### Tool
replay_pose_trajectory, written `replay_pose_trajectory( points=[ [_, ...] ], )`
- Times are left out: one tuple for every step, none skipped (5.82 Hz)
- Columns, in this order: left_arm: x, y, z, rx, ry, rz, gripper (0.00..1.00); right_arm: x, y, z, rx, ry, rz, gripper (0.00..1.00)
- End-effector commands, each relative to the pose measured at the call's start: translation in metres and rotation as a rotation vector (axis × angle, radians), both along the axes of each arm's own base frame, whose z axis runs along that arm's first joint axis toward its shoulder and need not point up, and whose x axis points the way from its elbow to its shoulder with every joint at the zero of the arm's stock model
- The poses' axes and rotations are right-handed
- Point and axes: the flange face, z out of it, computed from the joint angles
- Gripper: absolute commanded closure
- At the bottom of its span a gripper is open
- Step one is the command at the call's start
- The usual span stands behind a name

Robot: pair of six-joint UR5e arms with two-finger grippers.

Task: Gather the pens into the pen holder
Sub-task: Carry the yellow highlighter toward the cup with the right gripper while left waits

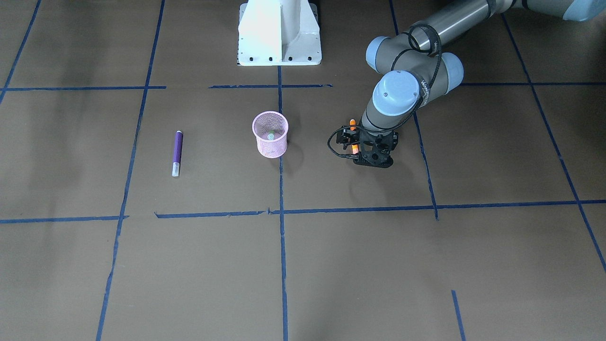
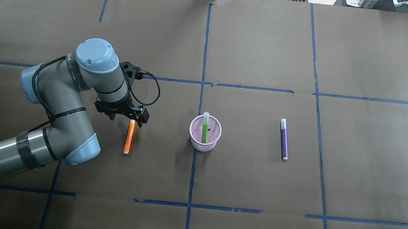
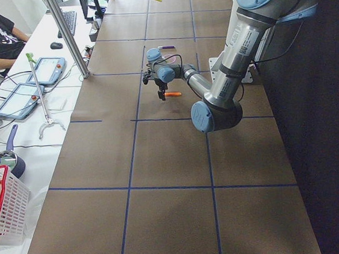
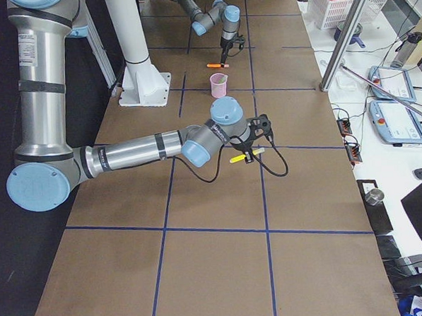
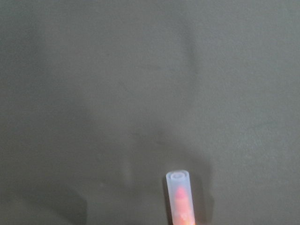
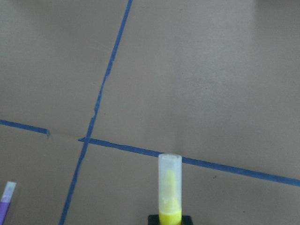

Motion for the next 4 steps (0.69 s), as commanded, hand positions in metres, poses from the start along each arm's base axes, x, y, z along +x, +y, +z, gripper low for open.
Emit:
replay_pose_trajectory(
  points=[
    [0.006, 0.004, -0.003, 0.008, -0.001, -0.025, 0.00, -0.029, -0.001, -0.057, -0.016, -0.080, 0.014, 0.96],
    [0.006, 0.004, -0.004, 0.014, 0.007, -0.025, 0.00, -0.049, -0.006, -0.084, -0.046, -0.126, 0.030, 0.96],
    [0.005, 0.003, -0.004, 0.018, 0.013, -0.025, 0.00, -0.077, 0.001, -0.099, -0.036, -0.127, 0.025, 0.95],
    [0.005, 0.003, -0.005, 0.023, 0.019, -0.025, 0.00, -0.124, 0.001, -0.136, -0.014, -0.147, 0.061, 0.95]
  ],
)
